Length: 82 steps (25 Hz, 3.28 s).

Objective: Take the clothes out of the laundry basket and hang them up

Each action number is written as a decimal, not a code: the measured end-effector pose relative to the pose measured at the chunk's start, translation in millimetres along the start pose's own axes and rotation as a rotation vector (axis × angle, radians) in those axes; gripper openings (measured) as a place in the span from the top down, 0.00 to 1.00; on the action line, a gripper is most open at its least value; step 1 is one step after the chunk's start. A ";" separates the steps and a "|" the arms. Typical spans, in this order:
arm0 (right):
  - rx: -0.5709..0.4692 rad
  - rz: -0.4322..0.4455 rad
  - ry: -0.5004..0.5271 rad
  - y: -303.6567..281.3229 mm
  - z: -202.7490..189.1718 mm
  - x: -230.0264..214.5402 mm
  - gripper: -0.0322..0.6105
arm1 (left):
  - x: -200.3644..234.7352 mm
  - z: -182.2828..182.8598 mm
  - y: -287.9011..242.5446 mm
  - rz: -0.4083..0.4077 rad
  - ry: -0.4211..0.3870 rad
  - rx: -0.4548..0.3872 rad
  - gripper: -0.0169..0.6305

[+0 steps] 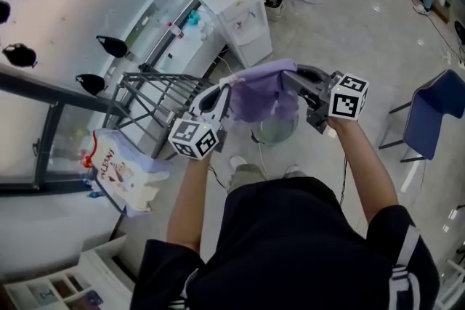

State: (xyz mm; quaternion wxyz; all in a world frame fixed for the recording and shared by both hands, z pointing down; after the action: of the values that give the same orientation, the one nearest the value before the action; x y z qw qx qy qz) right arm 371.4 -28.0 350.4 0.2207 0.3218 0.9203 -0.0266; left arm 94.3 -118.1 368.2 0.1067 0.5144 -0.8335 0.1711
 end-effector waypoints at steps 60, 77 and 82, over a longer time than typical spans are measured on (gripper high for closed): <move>0.165 0.164 0.144 188.5 36.7 22.1 0.93 | -7.5 -97.6 -53.8 -0.245 0.182 -0.086 0.94; 0.204 0.082 0.066 107.4 -206.1 37.3 0.89 | -15.7 77.2 57.7 -0.045 -0.021 -0.419 0.94; 0.303 0.203 0.059 102.0 -224.7 49.6 0.66 | -22.7 98.9 98.2 -0.121 -0.091 -0.437 0.94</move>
State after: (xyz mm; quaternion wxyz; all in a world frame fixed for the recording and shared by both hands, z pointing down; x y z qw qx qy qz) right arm 311.1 124.5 541.4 0.1442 0.4432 0.8747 -0.1329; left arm 16.6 -98.1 252.1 0.1882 0.5354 -0.8222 -0.0436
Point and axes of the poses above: the fingertips, and each gripper's own axes: y backward along the fingers, x to its left, z out of its top, the point moved 9 cm from there along y, backward along the fingers, and after that the axes turned 9 degrees about y, right-handed, at the moved point
